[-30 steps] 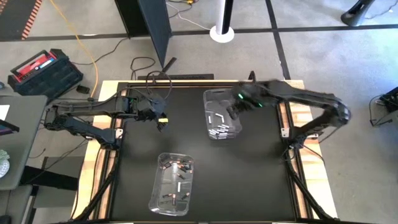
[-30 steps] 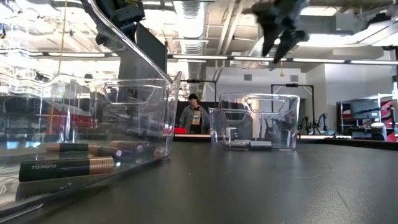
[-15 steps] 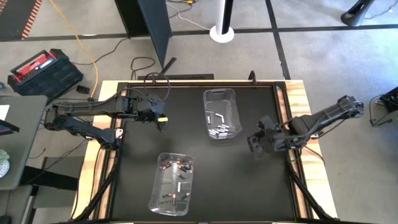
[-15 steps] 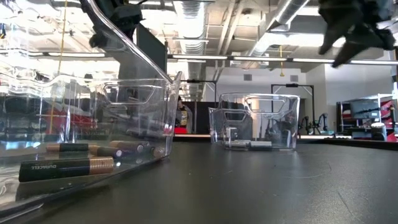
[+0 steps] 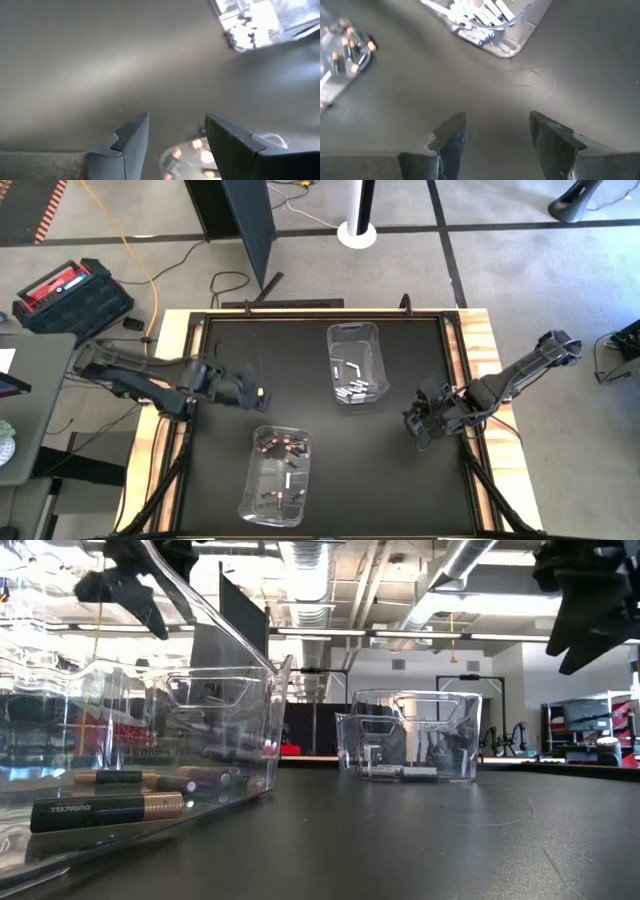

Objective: Sort batteries
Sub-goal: Move the bottom transparent bin to the top of the table

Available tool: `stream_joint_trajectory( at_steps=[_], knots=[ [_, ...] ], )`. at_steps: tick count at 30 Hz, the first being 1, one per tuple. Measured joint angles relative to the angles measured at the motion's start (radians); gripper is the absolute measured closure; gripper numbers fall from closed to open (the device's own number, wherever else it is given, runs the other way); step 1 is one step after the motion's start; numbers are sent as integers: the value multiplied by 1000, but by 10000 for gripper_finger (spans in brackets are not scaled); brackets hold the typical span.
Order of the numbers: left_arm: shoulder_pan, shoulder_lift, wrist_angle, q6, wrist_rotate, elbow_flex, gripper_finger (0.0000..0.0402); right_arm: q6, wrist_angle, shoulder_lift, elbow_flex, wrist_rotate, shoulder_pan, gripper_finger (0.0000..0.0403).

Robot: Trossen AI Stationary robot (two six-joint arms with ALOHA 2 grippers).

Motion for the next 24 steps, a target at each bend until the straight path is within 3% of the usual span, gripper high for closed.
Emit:
stream_joint_trajectory(
  at_steps=[10, 18, 24],
  knots=[
    [-306, 219, -2, -477, -17, 35, 227, -170, 0, -1, 0, -7, 2, 168],
    [-411, 353, -24, -606, -9, 133, 227, -212, -1, -1, 0, -17, 1, 168],
    [-453, 405, -32, -699, 71, 141, 227, -232, 3, -1, 0, -24, 1, 168]
  ],
)
